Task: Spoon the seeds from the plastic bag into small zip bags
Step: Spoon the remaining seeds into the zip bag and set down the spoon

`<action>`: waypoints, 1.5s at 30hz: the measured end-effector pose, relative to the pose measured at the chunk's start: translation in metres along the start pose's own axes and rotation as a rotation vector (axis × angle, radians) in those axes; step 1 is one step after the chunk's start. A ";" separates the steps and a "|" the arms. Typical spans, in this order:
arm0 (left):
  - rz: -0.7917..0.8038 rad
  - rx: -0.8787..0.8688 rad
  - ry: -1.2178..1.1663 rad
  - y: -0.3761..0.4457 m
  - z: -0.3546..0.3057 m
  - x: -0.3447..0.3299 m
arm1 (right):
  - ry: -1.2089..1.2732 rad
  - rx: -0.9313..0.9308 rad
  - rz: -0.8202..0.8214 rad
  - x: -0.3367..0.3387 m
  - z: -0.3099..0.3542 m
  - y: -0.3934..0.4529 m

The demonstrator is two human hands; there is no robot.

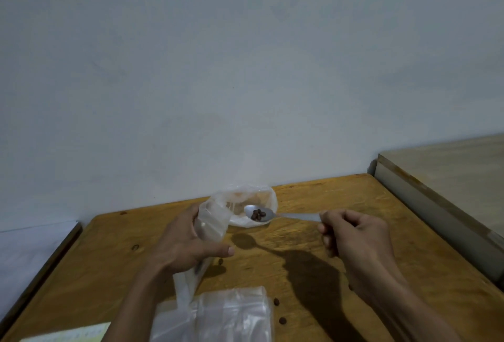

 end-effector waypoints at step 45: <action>-0.313 -0.163 -0.212 -0.021 -0.020 0.009 | -0.775 0.363 -0.015 -0.035 -0.027 0.046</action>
Point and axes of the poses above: each hand's wrist, its own y-axis towards the middle knuckle, its own x-axis out of the back of the hand, z = x × y, the point moved 5 cm from there along y, towards the middle knuckle
